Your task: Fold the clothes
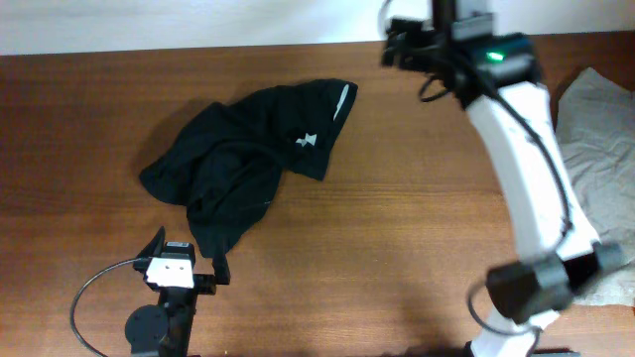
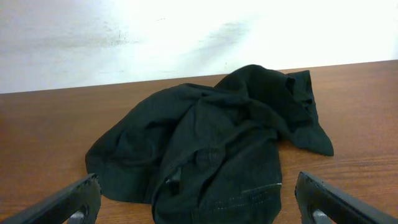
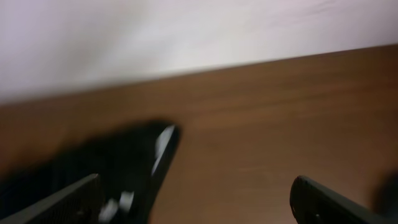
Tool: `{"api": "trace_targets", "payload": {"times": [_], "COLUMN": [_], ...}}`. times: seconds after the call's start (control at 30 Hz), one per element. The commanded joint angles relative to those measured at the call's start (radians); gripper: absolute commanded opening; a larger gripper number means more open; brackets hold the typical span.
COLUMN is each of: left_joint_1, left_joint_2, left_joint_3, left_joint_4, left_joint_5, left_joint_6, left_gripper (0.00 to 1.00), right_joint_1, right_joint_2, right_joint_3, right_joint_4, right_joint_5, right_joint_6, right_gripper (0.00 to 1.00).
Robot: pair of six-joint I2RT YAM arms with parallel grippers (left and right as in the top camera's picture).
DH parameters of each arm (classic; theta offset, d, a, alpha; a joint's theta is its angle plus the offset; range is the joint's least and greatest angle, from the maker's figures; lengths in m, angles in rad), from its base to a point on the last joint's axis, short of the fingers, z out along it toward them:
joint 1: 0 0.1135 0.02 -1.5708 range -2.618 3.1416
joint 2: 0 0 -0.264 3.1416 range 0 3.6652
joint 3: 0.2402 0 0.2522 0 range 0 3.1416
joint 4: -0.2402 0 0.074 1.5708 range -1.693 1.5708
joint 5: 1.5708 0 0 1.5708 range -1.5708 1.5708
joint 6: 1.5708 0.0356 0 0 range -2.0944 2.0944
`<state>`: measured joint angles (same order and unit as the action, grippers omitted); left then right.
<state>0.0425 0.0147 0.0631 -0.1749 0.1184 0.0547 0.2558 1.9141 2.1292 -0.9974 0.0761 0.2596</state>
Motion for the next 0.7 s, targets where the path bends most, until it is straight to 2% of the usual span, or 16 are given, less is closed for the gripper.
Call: {"api": "trace_targets", "payload": {"times": [0.0, 0.33, 0.5, 0.6, 0.63, 0.67], "left_joint_1": [0.006, 0.006, 0.006, 0.006, 0.006, 0.006], "left_joint_2": [-0.007, -0.007, -0.007, -0.007, -0.007, -0.007], "left_joint_3": [-0.009, -0.009, -0.009, -0.009, -0.009, -0.009], "left_joint_4": [0.002, 0.002, 0.002, 0.002, 0.002, 0.002], "left_joint_5": [-0.008, -0.008, -0.008, -0.008, -0.008, -0.008], "left_joint_6": [-0.013, -0.013, -0.013, -0.013, -0.013, -0.013], "left_gripper": [0.99, 0.99, 0.99, 0.99, 0.99, 0.99], "right_joint_1": [0.043, 0.21, 0.247, 0.248, 0.248, 0.248], "right_joint_2": [0.166, 0.39, 0.438, 0.469, 0.482, 0.487], "right_joint_3": [0.001, 0.001, 0.001, 0.001, 0.001, 0.001], "right_joint_4": [0.045, 0.139, 0.177, 0.224, 0.242, 0.258], "right_joint_5": [-0.397, -0.399, -0.37, -0.282, -0.269, -0.264], "right_joint_6": [-0.299, -0.512, -0.517, -0.483, -0.482, -0.48], "right_gripper": [0.99, 0.99, 0.99, 0.99, 0.95, 0.84]}}
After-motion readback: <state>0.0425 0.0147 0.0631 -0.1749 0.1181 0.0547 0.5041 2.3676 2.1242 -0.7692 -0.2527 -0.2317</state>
